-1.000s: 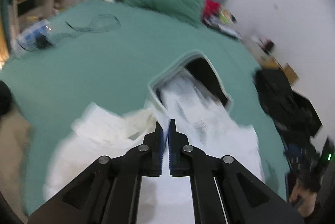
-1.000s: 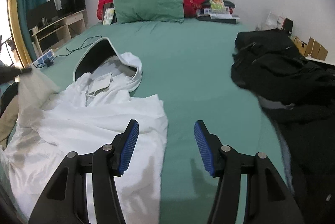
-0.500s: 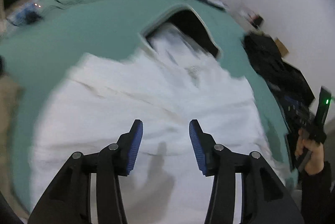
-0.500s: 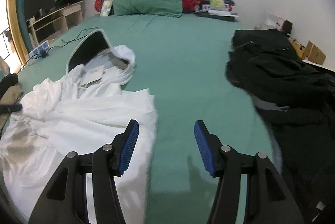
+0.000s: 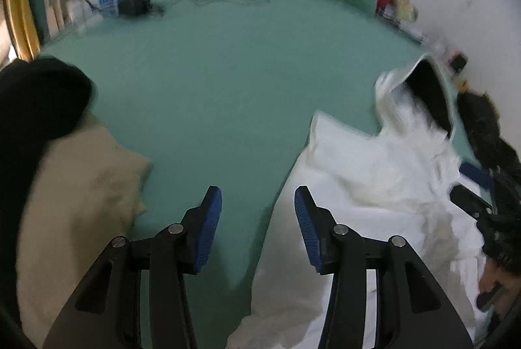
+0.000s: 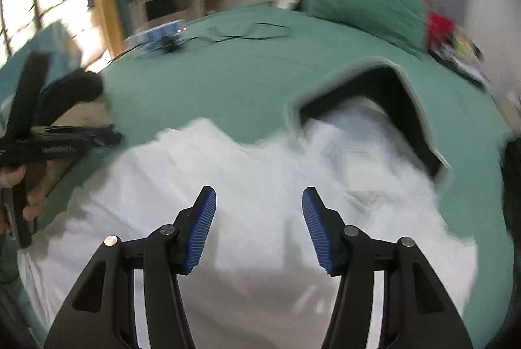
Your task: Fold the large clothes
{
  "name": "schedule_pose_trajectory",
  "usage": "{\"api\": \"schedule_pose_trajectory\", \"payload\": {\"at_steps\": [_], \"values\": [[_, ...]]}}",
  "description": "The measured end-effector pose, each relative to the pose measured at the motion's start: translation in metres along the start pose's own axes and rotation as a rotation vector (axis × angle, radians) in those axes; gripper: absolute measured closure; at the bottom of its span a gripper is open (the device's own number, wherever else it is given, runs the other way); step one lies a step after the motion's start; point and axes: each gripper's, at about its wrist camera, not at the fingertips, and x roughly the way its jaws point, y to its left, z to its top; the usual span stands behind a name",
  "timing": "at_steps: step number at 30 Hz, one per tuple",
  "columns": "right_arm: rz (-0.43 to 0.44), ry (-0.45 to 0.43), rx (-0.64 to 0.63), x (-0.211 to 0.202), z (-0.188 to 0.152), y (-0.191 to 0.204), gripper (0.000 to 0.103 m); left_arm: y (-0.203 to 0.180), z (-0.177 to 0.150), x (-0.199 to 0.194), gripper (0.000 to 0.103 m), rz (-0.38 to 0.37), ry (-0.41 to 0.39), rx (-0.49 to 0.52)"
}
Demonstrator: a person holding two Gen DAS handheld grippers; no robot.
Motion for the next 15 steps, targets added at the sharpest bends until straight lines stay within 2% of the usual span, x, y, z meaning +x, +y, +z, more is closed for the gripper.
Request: {"api": "schedule_pose_trajectory", "payload": {"at_steps": [1, 3, 4, 6, 8, 9, 10, 12, 14, 15], "values": [[0.01, 0.012, -0.032, 0.013, 0.008, 0.012, 0.048, 0.001, 0.0, 0.003, 0.054, -0.036, -0.005, 0.002], [0.031, 0.047, -0.082, 0.038, 0.02, 0.034, 0.048, 0.004, -0.003, 0.004, 0.054, -0.032, -0.017, -0.012], [0.036, 0.072, -0.1, 0.049, 0.023, 0.042, 0.048, 0.005, -0.004, 0.008, 0.054, -0.018, 0.005, -0.024], [0.057, 0.138, -0.115, 0.069, 0.025, 0.05, 0.048, 0.008, -0.004, 0.016, 0.054, -0.057, 0.04, -0.064], [0.075, 0.173, -0.1, 0.083, 0.023, 0.053, 0.06, 0.015, -0.003, 0.017, 0.054, -0.089, 0.049, -0.098], [0.08, 0.183, -0.086, 0.087, 0.023, 0.05, 0.085, 0.015, -0.003, 0.017, 0.054, -0.095, 0.052, -0.097], [0.078, 0.187, -0.065, 0.088, 0.023, 0.046, 0.096, 0.016, -0.003, 0.016, 0.054, -0.1, 0.055, -0.094], [0.087, 0.152, -0.001, 0.079, 0.026, 0.034, 0.099, 0.018, -0.006, 0.016, 0.057, -0.105, 0.052, -0.099], [0.078, 0.097, 0.03, 0.062, 0.029, 0.021, 0.099, 0.017, -0.008, 0.017, 0.067, -0.074, 0.05, -0.09], [0.056, 0.061, 0.03, 0.047, 0.031, 0.013, 0.099, 0.015, -0.009, 0.018, 0.077, -0.049, 0.047, -0.072]]}}
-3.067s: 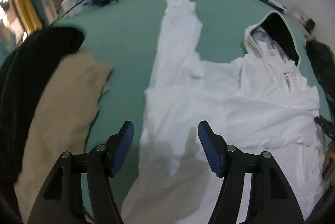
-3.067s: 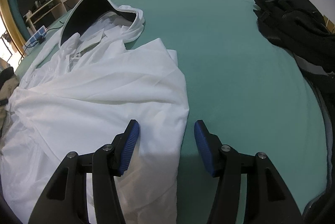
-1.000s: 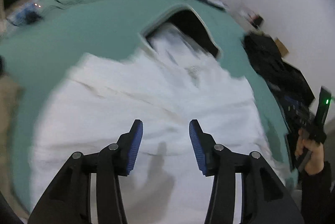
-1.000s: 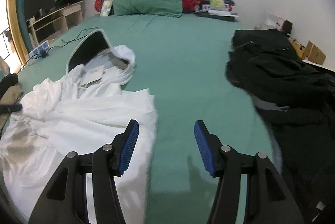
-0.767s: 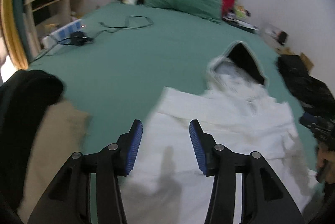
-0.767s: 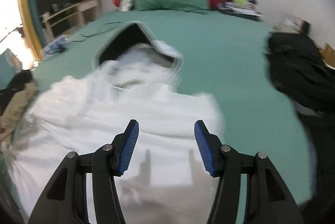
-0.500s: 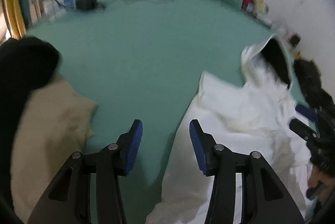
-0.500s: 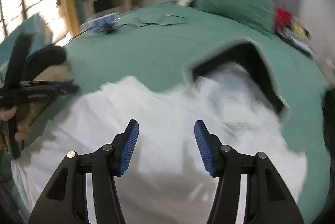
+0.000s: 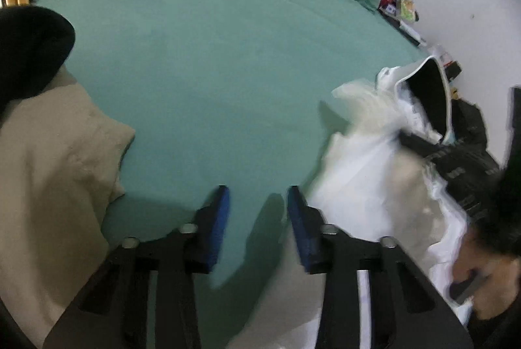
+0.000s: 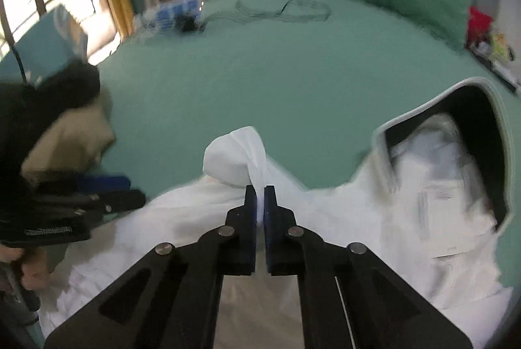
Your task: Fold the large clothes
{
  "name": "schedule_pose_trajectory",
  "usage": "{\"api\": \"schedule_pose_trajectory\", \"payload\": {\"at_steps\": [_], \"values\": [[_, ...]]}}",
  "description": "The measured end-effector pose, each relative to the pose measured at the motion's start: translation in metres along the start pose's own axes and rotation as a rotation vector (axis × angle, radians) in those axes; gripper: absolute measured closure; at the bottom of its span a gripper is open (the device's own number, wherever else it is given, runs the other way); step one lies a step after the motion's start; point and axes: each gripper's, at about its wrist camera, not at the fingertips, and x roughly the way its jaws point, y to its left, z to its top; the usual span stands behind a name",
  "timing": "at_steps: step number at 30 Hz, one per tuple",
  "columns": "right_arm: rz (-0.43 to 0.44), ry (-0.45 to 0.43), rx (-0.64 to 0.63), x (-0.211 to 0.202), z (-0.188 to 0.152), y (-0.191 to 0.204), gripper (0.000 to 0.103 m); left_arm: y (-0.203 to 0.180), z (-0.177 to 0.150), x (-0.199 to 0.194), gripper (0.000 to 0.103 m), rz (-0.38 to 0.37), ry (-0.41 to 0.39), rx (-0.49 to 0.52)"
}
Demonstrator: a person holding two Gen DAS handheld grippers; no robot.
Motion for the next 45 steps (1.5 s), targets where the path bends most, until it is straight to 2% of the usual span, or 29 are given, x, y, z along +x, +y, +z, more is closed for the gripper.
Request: {"api": "schedule_pose_trajectory", "payload": {"at_steps": [1, 3, 5, 7, 10, 11, 12, 13, 14, 15, 17, 18, 19, 20, 21, 22, 23, 26, 28, 33, 35, 36, 37, 38, 42, 45], "values": [[-0.021, -0.021, -0.002, -0.011, 0.0, -0.005, 0.099, -0.002, -0.001, 0.0, 0.082, 0.022, -0.002, 0.019], [-0.047, -0.052, 0.016, -0.035, -0.001, -0.015, 0.099, -0.005, -0.002, -0.002, 0.082, 0.045, -0.007, 0.044], [-0.013, -0.067, 0.052, -0.058, -0.007, -0.03, 0.099, -0.008, -0.002, -0.007, 0.082, 0.046, -0.022, 0.05], [0.033, -0.051, 0.078, -0.061, -0.01, -0.042, 0.099, -0.012, 0.0, -0.017, 0.082, 0.017, -0.04, 0.046], [0.066, -0.047, 0.08, -0.064, -0.022, -0.047, 0.099, -0.03, 0.005, -0.033, 0.082, -0.079, -0.086, 0.022], [0.076, -0.044, 0.091, -0.061, -0.026, -0.048, 0.099, -0.037, 0.006, -0.039, 0.079, -0.113, -0.1, 0.023], [0.088, -0.041, 0.106, -0.054, -0.025, -0.047, 0.099, -0.048, 0.009, -0.039, 0.069, -0.136, -0.106, 0.035], [0.099, -0.04, 0.122, -0.051, -0.027, -0.048, 0.099, -0.06, 0.01, -0.04, 0.053, -0.16, -0.109, 0.061], [0.106, -0.04, 0.132, -0.045, -0.026, -0.047, 0.099, -0.073, 0.011, -0.036, 0.048, -0.181, -0.096, 0.09], [0.115, -0.038, 0.148, -0.039, -0.028, -0.047, 0.099, -0.08, 0.01, -0.033, 0.044, -0.197, -0.078, 0.108], [0.132, -0.03, 0.165, -0.033, -0.028, -0.046, 0.099, -0.095, 0.005, -0.014, 0.044, -0.231, 0.002, 0.155], [0.139, -0.03, 0.167, -0.03, -0.028, -0.046, 0.098, -0.097, 0.003, -0.007, 0.045, -0.224, 0.026, 0.173], [0.143, -0.024, 0.163, -0.027, -0.028, -0.044, 0.098, -0.099, -0.003, 0.006, 0.045, -0.187, 0.062, 0.203], [0.141, -0.014, 0.155, -0.024, -0.028, -0.042, 0.097, -0.096, -0.008, 0.016, 0.046, -0.15, 0.088, 0.212], [0.133, -0.001, 0.147, -0.021, -0.027, -0.041, 0.095, -0.091, -0.014, 0.017, 0.065, -0.132, 0.077, 0.209], [0.124, 0.008, 0.141, -0.019, -0.028, -0.042, 0.094, -0.084, -0.015, 0.013, 0.092, -0.097, 0.038, 0.204], [0.115, 0.011, 0.138, -0.017, -0.028, -0.042, 0.093, -0.076, -0.013, 0.011, 0.099, -0.067, 0.049, 0.188], [0.096, 0.025, 0.134, -0.012, -0.028, -0.048, 0.082, -0.06, -0.007, 0.0, 0.1, -0.047, 0.022, 0.149], [0.094, 0.04, 0.138, -0.007, -0.025, -0.05, 0.064, -0.051, -0.009, -0.007, 0.1, -0.008, -0.002, 0.15], [0.066, 0.08, 0.09, 0.011, -0.011, -0.041, 0.061, -0.03, -0.009, -0.01, 0.1, -0.035, 0.015, 0.119], [0.107, 0.088, 0.119, 0.02, -0.007, -0.04, 0.061, -0.029, -0.009, -0.012, 0.1, -0.047, 0.017, 0.126], [0.13, 0.087, 0.124, 0.022, -0.006, -0.039, 0.067, -0.029, -0.007, -0.012, 0.1, -0.049, 0.016, 0.127], [0.131, 0.082, 0.124, 0.023, -0.006, -0.037, 0.096, -0.029, -0.007, -0.013, 0.1, -0.05, 0.011, 0.13], [0.107, 0.061, 0.132, 0.019, -0.004, -0.038, 0.1, -0.028, -0.007, -0.014, 0.1, -0.046, 0.008, 0.128], [0.033, -0.078, 0.21, -0.032, -0.004, -0.056, 0.101, -0.018, -0.006, -0.017, 0.1, -0.038, -0.003, 0.096], [-0.059, -0.18, 0.242, -0.09, -0.018, -0.078, 0.101, -0.017, -0.004, -0.019, 0.1, -0.029, -0.014, 0.081]]}}
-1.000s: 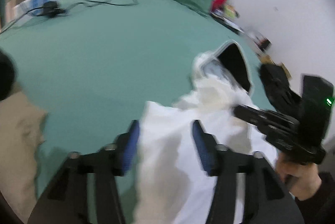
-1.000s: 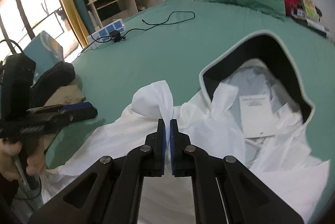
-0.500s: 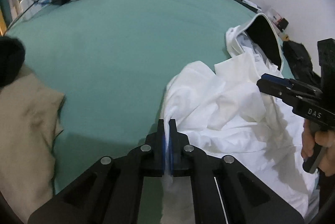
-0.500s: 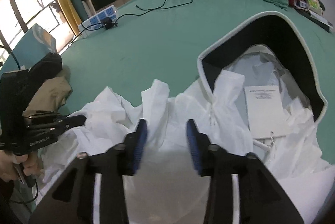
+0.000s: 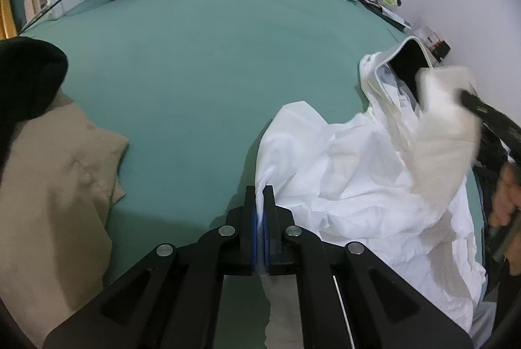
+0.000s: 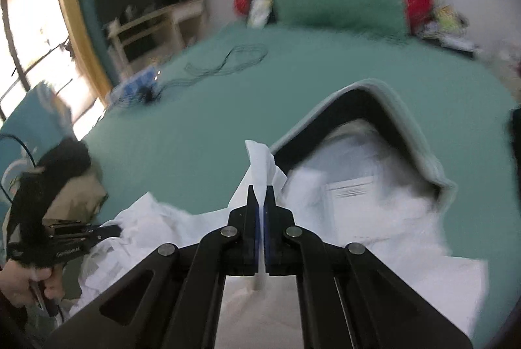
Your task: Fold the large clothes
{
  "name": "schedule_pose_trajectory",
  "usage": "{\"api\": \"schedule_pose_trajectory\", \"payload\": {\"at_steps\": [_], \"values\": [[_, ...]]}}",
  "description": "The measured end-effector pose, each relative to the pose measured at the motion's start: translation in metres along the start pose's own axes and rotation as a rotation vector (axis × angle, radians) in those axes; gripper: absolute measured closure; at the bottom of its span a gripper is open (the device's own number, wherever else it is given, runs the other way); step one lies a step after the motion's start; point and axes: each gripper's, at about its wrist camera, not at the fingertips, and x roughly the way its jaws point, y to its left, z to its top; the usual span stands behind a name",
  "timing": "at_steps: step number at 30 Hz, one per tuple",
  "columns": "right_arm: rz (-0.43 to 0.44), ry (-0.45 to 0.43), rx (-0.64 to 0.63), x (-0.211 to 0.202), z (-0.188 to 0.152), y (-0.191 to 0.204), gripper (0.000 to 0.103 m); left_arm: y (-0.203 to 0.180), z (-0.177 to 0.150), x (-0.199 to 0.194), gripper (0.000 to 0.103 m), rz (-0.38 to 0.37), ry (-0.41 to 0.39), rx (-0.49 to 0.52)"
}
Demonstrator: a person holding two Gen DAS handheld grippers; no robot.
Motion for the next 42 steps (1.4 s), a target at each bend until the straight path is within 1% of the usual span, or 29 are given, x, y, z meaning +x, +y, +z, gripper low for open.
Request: {"api": "schedule_pose_trajectory", "payload": {"at_steps": [3, 5, 8, 10, 12, 14, 15, 16, 17, 18, 19, 22, 25, 27, 28, 29, 30, 31, 32, 34, 35, 36, 38, 39, 41, 42], "values": [[-0.045, -0.039, 0.073, -0.044, -0.012, -0.041, 0.101, -0.004, -0.001, -0.002, 0.1, 0.001, -0.007, 0.003], [-0.053, -0.036, 0.113, -0.058, -0.023, -0.064, 0.101, -0.011, -0.002, 0.0, 0.1, -0.011, 0.0, 0.021], [-0.077, 0.022, 0.176, -0.065, -0.059, -0.104, 0.101, -0.025, -0.004, 0.006, 0.1, -0.042, 0.039, 0.052], [-0.047, 0.064, 0.243, -0.063, -0.084, -0.123, 0.101, -0.036, -0.008, 0.009, 0.099, -0.025, 0.057, 0.08], [-0.062, 0.091, 0.281, -0.062, -0.106, -0.132, 0.101, -0.044, -0.012, 0.009, 0.099, -0.006, 0.068, 0.108], [-0.063, 0.118, 0.312, -0.061, -0.124, -0.138, 0.101, -0.047, -0.014, 0.008, 0.092, 0.012, 0.077, 0.123], [-0.061, 0.129, 0.325, -0.064, -0.133, -0.143, 0.1, -0.047, -0.014, 0.007, 0.085, 0.012, 0.075, 0.119], [-0.065, 0.15, 0.344, -0.064, -0.141, -0.146, 0.1, -0.046, -0.013, 0.005, 0.074, 0.006, 0.07, 0.108], [-0.072, 0.163, 0.355, -0.065, -0.147, -0.149, 0.1, -0.044, -0.012, 0.002, 0.069, 0.004, 0.065, 0.092], [-0.078, 0.175, 0.361, -0.067, -0.152, -0.152, 0.1, -0.043, -0.011, 0.001, 0.061, 0.004, 0.062, 0.081], [-0.082, 0.184, 0.365, -0.069, -0.156, -0.155, 0.1, -0.041, -0.009, 0.0, 0.059, -0.001, 0.054, 0.066], [-0.105, 0.201, 0.351, -0.075, -0.16, -0.161, 0.1, -0.041, -0.005, 0.002, 0.058, -0.012, 0.052, 0.07], [-0.147, 0.208, 0.322, -0.081, -0.161, -0.163, 0.1, -0.041, -0.006, 0.015, 0.058, 0.015, 0.089, 0.069], [-0.161, 0.247, 0.313, -0.078, -0.162, -0.167, 0.099, -0.041, -0.006, 0.02, 0.058, 0.013, 0.099, 0.062], [-0.172, 0.266, 0.305, -0.078, -0.163, -0.169, 0.096, -0.042, -0.005, 0.021, 0.058, 0.017, 0.093, 0.064], [-0.192, 0.284, 0.296, -0.079, -0.162, -0.17, 0.093, -0.042, -0.003, 0.021, 0.058, 0.021, 0.087, 0.065], [-0.21, 0.299, 0.286, -0.081, -0.159, -0.17, 0.086, -0.043, -0.002, 0.02, 0.058, 0.018, 0.083, 0.063], [-0.23, 0.302, 0.275, -0.085, -0.155, -0.17, 0.073, -0.042, 0.002, 0.018, 0.058, 0.011, 0.067, 0.056], [-0.252, 0.29, 0.263, -0.092, -0.149, -0.17, 0.066, -0.04, 0.005, 0.015, 0.058, 0.007, 0.051, 0.047], [-0.255, 0.214, 0.23, -0.105, -0.132, -0.166, 0.035, -0.037, 0.013, 0.009, 0.058, 0.001, 0.012, 0.025], [-0.247, 0.17, 0.202, -0.11, -0.119, -0.163, 0.03, -0.035, 0.018, 0.005, 0.058, -0.001, -0.016, 0.01], [-0.25, 0.122, 0.155, -0.109, -0.1, -0.158, 0.026, -0.034, 0.021, 0.003, 0.058, -0.002, -0.033, 0.004], [-0.248, 0.108, 0.093, -0.093, -0.072, -0.151, 0.026, -0.033, 0.025, 0.0, 0.058, 0.008, -0.059, 0.0], [-0.235, 0.111, 0.053, -0.076, -0.054, -0.145, 0.026, -0.033, 0.026, 0.001, 0.058, 0.018, -0.067, 0.002], [-0.203, 0.091, -0.018, -0.046, -0.025, -0.132, 0.026, -0.031, 0.026, 0.001, 0.058, 0.036, -0.077, 0.009], [-0.19, 0.087, -0.058, -0.024, -0.006, -0.124, 0.026, -0.029, 0.026, 0.002, 0.058, 0.05, -0.08, 0.002]]}}
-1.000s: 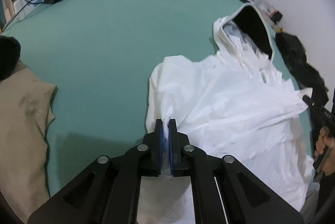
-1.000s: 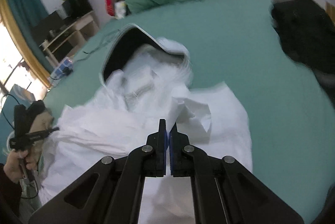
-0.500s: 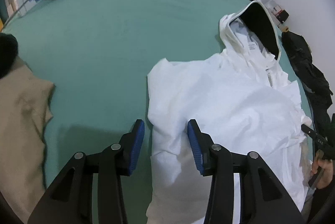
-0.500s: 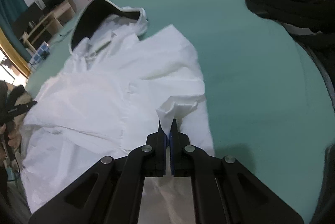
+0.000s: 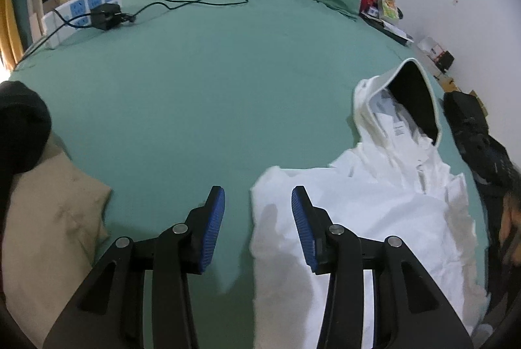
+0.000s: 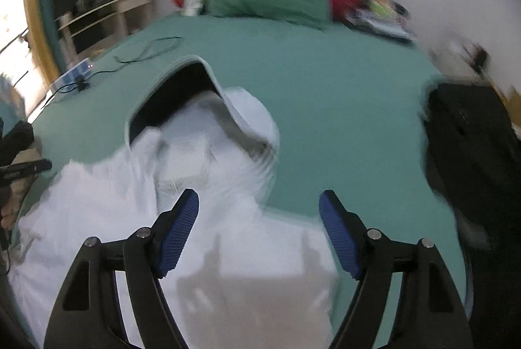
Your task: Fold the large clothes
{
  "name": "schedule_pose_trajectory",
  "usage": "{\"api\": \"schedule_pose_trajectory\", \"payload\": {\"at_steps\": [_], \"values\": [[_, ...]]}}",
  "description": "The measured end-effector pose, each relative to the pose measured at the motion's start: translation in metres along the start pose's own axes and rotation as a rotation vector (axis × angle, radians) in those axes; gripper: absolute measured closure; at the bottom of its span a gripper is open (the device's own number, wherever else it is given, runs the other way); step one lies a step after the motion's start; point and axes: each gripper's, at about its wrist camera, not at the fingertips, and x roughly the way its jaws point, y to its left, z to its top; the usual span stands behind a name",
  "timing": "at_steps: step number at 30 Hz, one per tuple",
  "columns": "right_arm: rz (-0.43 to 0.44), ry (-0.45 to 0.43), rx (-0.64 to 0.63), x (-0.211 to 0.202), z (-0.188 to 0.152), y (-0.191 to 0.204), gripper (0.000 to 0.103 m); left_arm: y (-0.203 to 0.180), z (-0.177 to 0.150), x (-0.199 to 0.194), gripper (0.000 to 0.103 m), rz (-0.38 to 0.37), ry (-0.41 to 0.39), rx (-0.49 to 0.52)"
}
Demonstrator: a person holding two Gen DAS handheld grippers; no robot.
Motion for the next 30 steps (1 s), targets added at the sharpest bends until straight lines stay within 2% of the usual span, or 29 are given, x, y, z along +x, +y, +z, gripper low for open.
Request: {"api": "schedule_pose_trajectory", "payload": {"at_steps": [3, 5, 8, 10, 11, 12, 13, 17, 19, 21, 23, 24, 25, 27, 30], "values": [[0.021, -0.01, -0.024, 0.035, 0.044, 0.027, 0.026, 0.006, 0.004, 0.005, 0.058, 0.0, 0.005, -0.019], [0.001, 0.02, -0.076, 0.066, 0.064, 0.047, 0.026, 0.007, 0.008, 0.009, 0.058, 0.018, 0.003, 0.007], [-0.011, 0.14, -0.104, 0.123, 0.074, 0.059, 0.026, 0.014, 0.01, 0.016, 0.058, 0.055, 0.008, 0.021], [-0.01, 0.139, -0.084, 0.141, 0.074, 0.057, 0.03, 0.023, 0.012, 0.018, 0.058, 0.05, 0.017, -0.022], [0.007, 0.133, -0.085, 0.146, 0.072, 0.056, 0.038, 0.025, 0.013, 0.018, 0.058, 0.046, 0.016, -0.037], [0.013, 0.136, -0.1, 0.149, 0.067, 0.057, 0.074, 0.027, 0.013, 0.018, 0.058, 0.053, 0.011, -0.042], [0.004, 0.148, -0.118, 0.15, 0.063, 0.058, 0.09, 0.027, 0.014, 0.017, 0.058, 0.064, 0.006, -0.038], [0.033, 0.157, -0.173, 0.133, 0.036, 0.059, 0.091, 0.021, 0.011, 0.018, 0.058, 0.079, 0.005, -0.013], [0.038, 0.16, -0.214, 0.12, 0.015, 0.06, 0.091, 0.017, 0.01, 0.016, 0.058, 0.073, 0.001, -0.005], [0.111, 0.164, -0.22, 0.112, -0.001, 0.061, 0.083, 0.012, 0.01, 0.015, 0.058, 0.063, -0.005, -0.004], [0.21, 0.158, -0.169, 0.104, -0.008, 0.052, 0.06, 0.011, 0.01, 0.016, 0.058, 0.02, 0.013, -0.038], [0.265, 0.176, -0.122, 0.101, -0.01, 0.046, 0.039, 0.011, 0.01, 0.017, 0.058, 0.013, 0.016, -0.045], [0.307, 0.197, -0.086, 0.099, -0.011, 0.041, 0.028, 0.01, 0.009, 0.017, 0.058, 0.016, 0.015, -0.046], [0.341, 0.24, -0.052, 0.092, -0.009, 0.033, 0.028, 0.009, 0.01, 0.016, 0.058, 0.019, 0.007, -0.042], [0.333, 0.227, -0.074, 0.07, 0.001, 0.026, 0.028, 0.008, 0.016, 0.013, 0.058, 0.02, -0.011, -0.047]]}}
